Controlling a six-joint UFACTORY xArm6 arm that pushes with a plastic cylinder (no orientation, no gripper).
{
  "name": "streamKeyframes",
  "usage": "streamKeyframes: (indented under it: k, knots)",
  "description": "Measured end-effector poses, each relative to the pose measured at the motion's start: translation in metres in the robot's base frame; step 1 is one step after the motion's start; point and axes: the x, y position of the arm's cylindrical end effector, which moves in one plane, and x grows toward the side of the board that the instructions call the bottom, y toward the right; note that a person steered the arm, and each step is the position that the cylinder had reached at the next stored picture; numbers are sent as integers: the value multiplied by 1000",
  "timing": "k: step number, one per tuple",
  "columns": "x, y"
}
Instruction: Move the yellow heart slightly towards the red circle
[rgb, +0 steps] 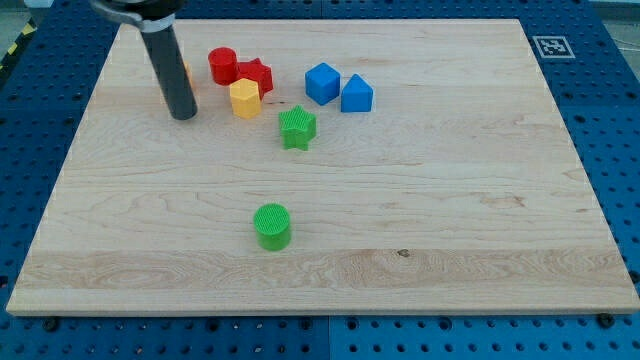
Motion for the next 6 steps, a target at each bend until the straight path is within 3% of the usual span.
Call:
streamKeyframes:
  k: [2, 4, 6]
  knots:
    - [6, -33]
    - [-58, -48]
    - [-88, -37]
